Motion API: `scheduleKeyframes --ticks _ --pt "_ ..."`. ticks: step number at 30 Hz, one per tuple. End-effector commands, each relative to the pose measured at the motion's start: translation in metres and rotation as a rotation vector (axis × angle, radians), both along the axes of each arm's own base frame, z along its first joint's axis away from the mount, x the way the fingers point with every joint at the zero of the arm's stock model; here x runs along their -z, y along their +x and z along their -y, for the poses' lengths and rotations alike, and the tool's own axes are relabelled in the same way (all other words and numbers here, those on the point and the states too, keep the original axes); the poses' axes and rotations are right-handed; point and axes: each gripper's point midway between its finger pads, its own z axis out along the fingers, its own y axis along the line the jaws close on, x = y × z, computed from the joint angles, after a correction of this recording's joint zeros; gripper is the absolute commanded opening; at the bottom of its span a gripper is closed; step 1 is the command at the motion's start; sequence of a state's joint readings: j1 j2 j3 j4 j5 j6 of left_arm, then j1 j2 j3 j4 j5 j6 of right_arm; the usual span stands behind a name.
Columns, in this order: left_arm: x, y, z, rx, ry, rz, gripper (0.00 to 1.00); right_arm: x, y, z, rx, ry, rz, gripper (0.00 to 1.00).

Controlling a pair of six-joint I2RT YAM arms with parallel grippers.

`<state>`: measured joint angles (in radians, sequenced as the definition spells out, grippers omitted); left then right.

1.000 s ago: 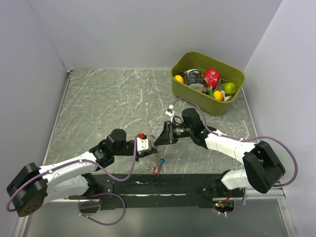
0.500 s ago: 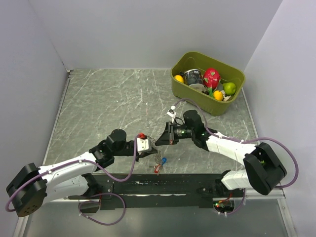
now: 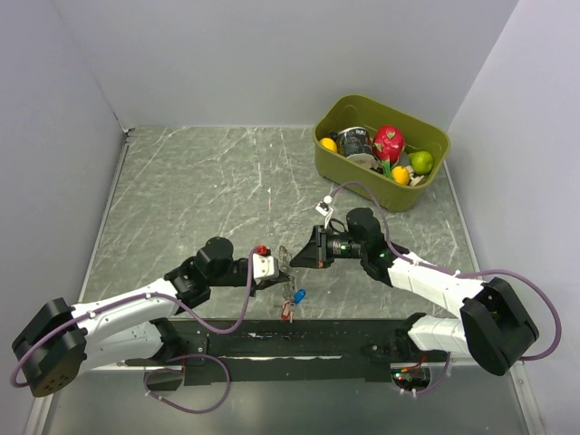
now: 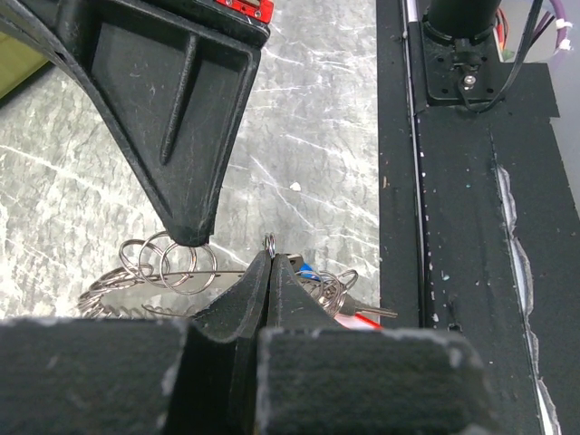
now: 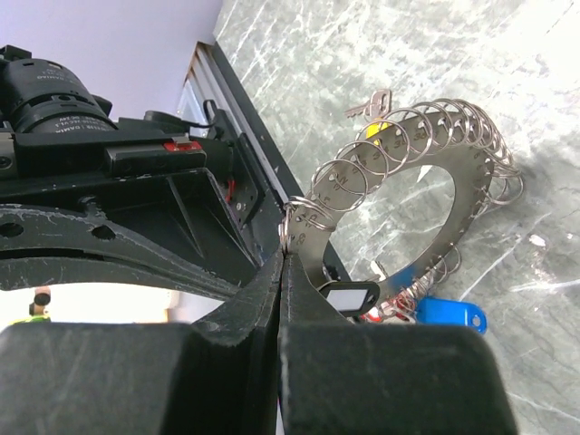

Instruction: Put the keys on the keyring

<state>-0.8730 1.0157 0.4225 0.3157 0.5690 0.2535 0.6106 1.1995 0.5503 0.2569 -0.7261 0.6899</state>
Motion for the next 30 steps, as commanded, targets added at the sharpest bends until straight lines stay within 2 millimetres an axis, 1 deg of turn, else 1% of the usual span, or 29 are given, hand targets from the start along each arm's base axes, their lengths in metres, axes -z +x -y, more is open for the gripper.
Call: scheduleKeyframes --ticks 1,3,7,8,9,10,12,13,14,16,18,19,23,25,27,30 --pt "0.000 0.005 0.003 -0.003 0.030 0.025 0.01 -0.027 0.007 -0.002 0.006 0.077 0.116 0.00" --pt "0.001 0.007 0.004 -0.007 0.036 0.032 0.01 -0.030 0.006 -0.001 0.006 0.087 0.128 0.00" --pt "0.002 0.006 0.006 0.001 0.038 0.032 0.01 -0.025 0.006 -0.001 0.002 0.085 0.113 0.00" --pt "0.001 0.005 0.006 0.007 0.037 0.031 0.01 -0.025 0.006 -0.001 0.003 0.092 0.110 0.05" --pt "0.001 0.005 0.007 0.006 0.037 0.031 0.01 -0.025 0.006 -0.001 0.006 0.098 0.101 0.13" --pt "0.001 0.005 0.007 0.007 0.037 0.031 0.01 -0.022 0.006 -0.001 0.010 0.091 0.088 0.26" --pt "0.001 0.004 0.006 0.008 0.038 0.033 0.01 -0.022 0.007 -0.001 0.012 0.094 0.085 0.32" --pt "0.000 0.004 0.007 0.009 0.036 0.034 0.01 -0.021 0.007 -0.001 0.014 0.092 0.080 0.36" --pt "0.001 0.004 0.006 0.008 0.037 0.033 0.01 -0.022 0.007 -0.001 0.017 0.091 0.080 0.44" --pt "0.000 0.004 0.006 0.008 0.035 0.035 0.01 -0.019 0.009 -0.001 0.018 0.085 0.072 0.48" --pt "-0.001 0.004 0.006 0.009 0.034 0.037 0.01 -0.019 0.009 -0.002 0.014 0.089 0.066 0.52" --pt "-0.001 0.004 0.007 0.010 0.035 0.037 0.01 -0.015 0.009 -0.002 0.019 0.085 0.054 0.54" --pt "0.000 0.004 0.007 0.011 0.036 0.035 0.01 -0.011 0.011 -0.004 0.012 0.087 0.041 0.56" --pt "0.000 0.003 0.007 0.016 0.037 0.033 0.01 -0.006 0.010 -0.007 0.000 0.083 0.011 0.58" --pt "0.000 0.003 0.007 0.017 0.041 0.029 0.01 -0.006 0.010 -0.009 -0.011 0.095 0.008 0.59" --pt "-0.001 0.003 0.008 0.020 0.042 0.034 0.01 -0.001 0.008 -0.012 -0.036 0.103 -0.019 0.62"
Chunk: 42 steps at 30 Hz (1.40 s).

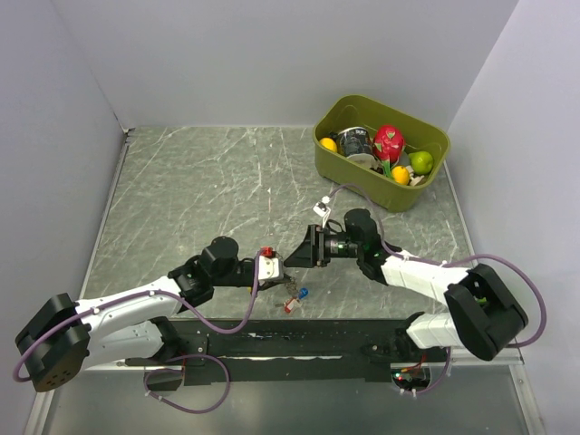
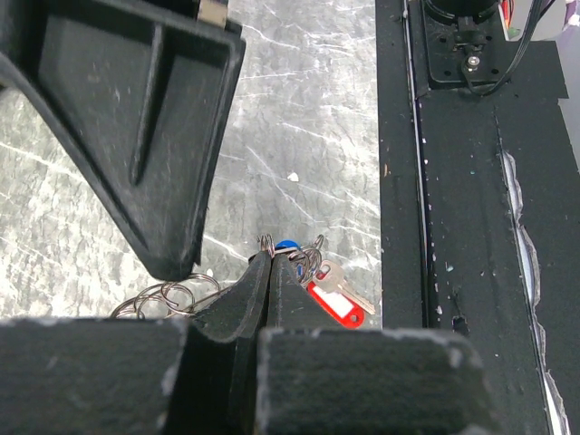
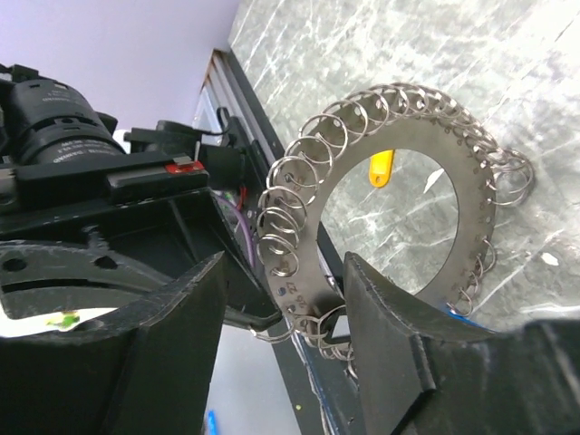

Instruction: Put the keys on the keyring

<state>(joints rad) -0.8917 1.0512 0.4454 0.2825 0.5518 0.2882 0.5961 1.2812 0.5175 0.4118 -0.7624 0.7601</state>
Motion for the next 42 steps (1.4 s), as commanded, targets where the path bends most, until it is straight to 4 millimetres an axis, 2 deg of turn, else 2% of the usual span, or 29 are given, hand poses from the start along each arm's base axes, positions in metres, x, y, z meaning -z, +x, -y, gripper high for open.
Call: scheduleKeyframes --ticks 1,6,18,21,22,24,29,35,42 --pt "-0.008 0.003 0.005 0.009 0.001 0.025 0.01 -0.010 0.002 -0.008 -0.040 0.060 0.022 0.62" --pt "-0.008 0.003 0.005 0.012 0.001 0.020 0.01 -0.012 0.003 -0.012 -0.055 0.083 0.006 0.61" --pt "-0.011 0.003 0.005 0.004 0.000 0.023 0.01 -0.019 0.003 -0.017 -0.084 0.126 0.002 0.47" --pt "-0.010 0.003 0.004 0.001 -0.001 0.020 0.01 -0.022 0.002 -0.018 -0.091 0.137 0.005 0.26" --pt "-0.011 0.002 0.005 0.004 -0.002 0.020 0.01 -0.022 0.001 -0.017 -0.094 0.139 0.007 0.12" --pt "-0.010 0.003 0.004 -0.001 -0.001 0.019 0.01 -0.026 0.000 -0.017 -0.090 0.160 0.016 0.00" --pt "-0.010 0.003 0.003 -0.007 0.000 0.020 0.01 -0.033 0.003 -0.010 -0.036 0.167 0.065 0.00" --pt "-0.009 0.009 0.002 -0.038 -0.003 0.037 0.01 -0.045 0.009 0.010 0.087 0.135 0.180 0.00" --pt "-0.007 0.010 0.005 -0.021 0.013 0.053 0.01 -0.040 0.011 0.019 0.129 0.079 0.214 0.00"
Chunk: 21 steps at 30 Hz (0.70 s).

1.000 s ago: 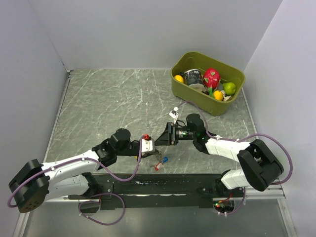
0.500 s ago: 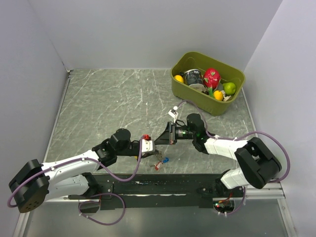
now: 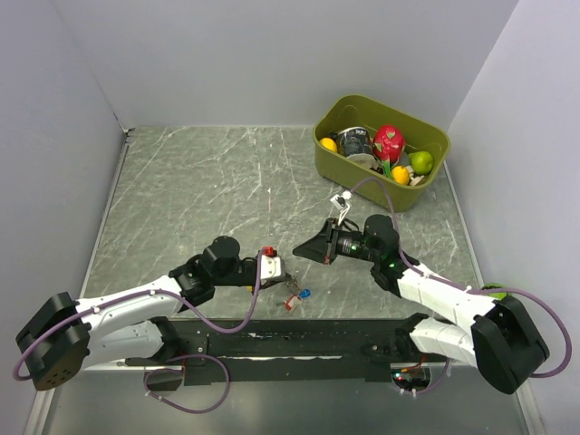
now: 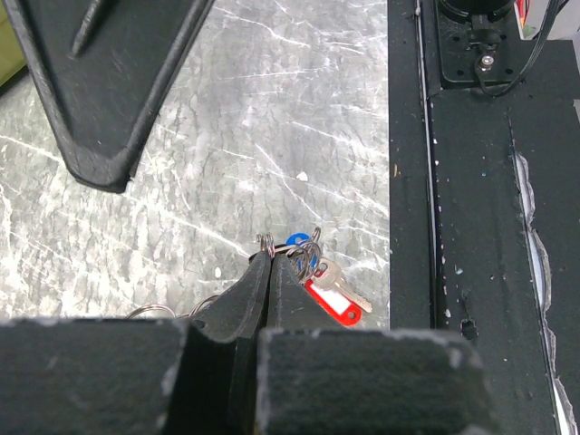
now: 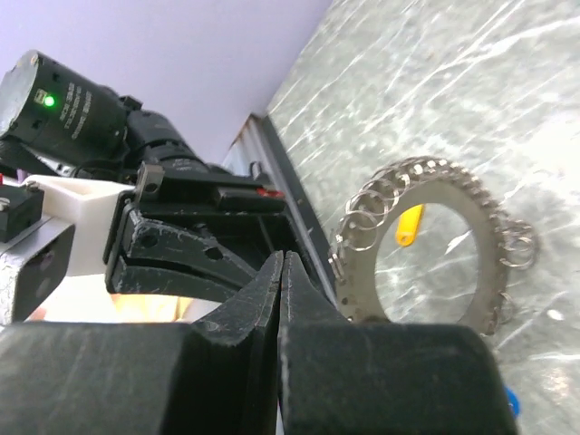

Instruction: Put the keys on the keyring

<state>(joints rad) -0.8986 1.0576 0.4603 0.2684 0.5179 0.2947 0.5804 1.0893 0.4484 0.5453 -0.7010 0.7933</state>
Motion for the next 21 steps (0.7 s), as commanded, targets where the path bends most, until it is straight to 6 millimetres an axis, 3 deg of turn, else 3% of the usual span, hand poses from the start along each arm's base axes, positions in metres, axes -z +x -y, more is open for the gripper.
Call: scheduleKeyframes --ticks 1,5,8,11,14,17,19,21 --pt "-0.005 0.005 0.004 0.011 0.006 0.045 0.01 0.014 0.009 0.007 0.051 -0.061 0.015 0.00" --pt "-0.006 0.013 0.012 0.031 0.039 0.076 0.01 0.021 0.012 0.013 0.075 -0.093 0.008 0.00" --pt "-0.010 0.021 0.028 0.085 0.063 0.114 0.01 0.029 0.016 0.024 0.124 -0.126 -0.011 0.09" --pt "0.004 0.030 0.047 0.154 0.138 0.087 0.01 0.037 0.018 0.039 0.175 -0.152 -0.029 0.16" --pt "0.024 0.029 0.056 0.203 0.203 0.028 0.01 0.042 0.020 0.053 0.224 -0.181 -0.036 0.29" --pt "0.031 0.026 0.057 0.214 0.202 0.032 0.01 0.043 0.023 0.065 0.274 -0.207 -0.029 0.40" --pt "0.020 0.029 0.058 0.195 0.162 0.063 0.01 0.044 0.024 0.072 0.296 -0.220 -0.025 0.46" --pt "0.026 0.026 0.050 0.170 0.164 0.060 0.01 0.045 0.024 0.075 0.309 -0.227 -0.026 0.54"
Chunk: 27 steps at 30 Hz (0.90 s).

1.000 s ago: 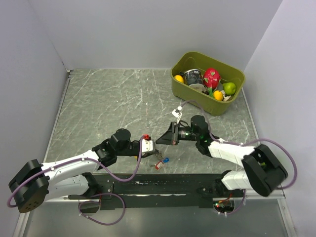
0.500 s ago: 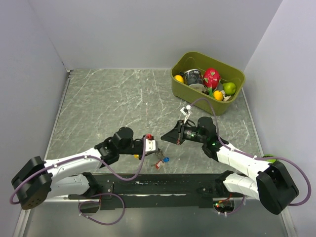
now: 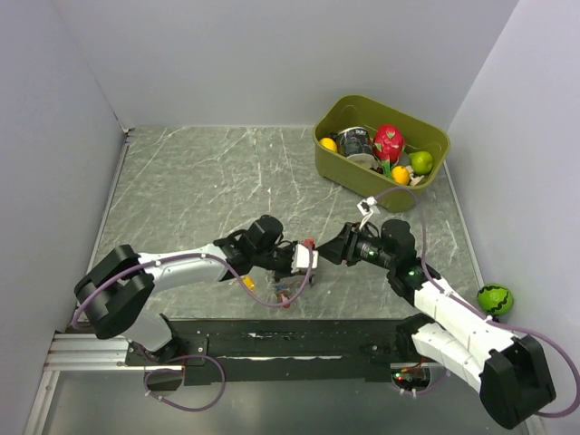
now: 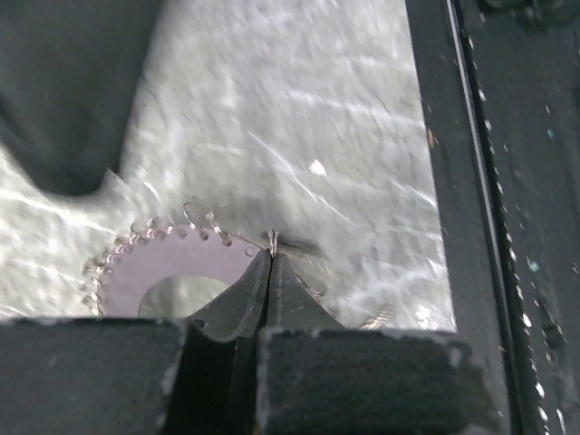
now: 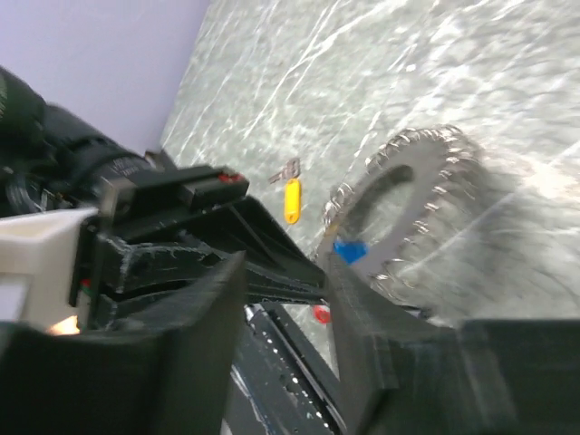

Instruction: Put the keys on the keyring

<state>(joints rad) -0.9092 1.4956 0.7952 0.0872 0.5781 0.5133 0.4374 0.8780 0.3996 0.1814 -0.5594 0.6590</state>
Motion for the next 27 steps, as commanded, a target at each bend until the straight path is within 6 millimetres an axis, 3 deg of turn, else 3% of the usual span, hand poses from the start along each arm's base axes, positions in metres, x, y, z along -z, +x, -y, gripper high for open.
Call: scheduleKeyframes --ticks 1,7,13,18,23,27 --pt "-0.017 -0.008 -0.005 0.018 -0.075 0.063 0.01 0.009 0.004 0.014 0.056 -0.051 0.006 0.55" --pt "-0.021 -0.014 -0.020 -0.034 -0.117 0.071 0.01 0.020 -0.001 0.006 0.011 -0.009 -0.063 0.61" --pt "-0.040 -0.012 -0.026 -0.082 -0.189 0.113 0.01 0.027 -0.007 -0.008 -0.065 0.065 -0.121 0.63" --pt "-0.053 -0.012 -0.027 -0.090 -0.234 0.143 0.01 0.021 -0.009 -0.012 -0.087 0.120 -0.112 0.66" --pt "-0.052 -0.014 -0.027 -0.084 -0.239 0.135 0.01 0.013 -0.012 -0.015 -0.100 0.172 -0.078 0.67" --pt "-0.057 -0.015 -0.026 -0.083 -0.262 0.139 0.01 0.018 -0.012 -0.017 -0.103 0.204 -0.115 0.65"
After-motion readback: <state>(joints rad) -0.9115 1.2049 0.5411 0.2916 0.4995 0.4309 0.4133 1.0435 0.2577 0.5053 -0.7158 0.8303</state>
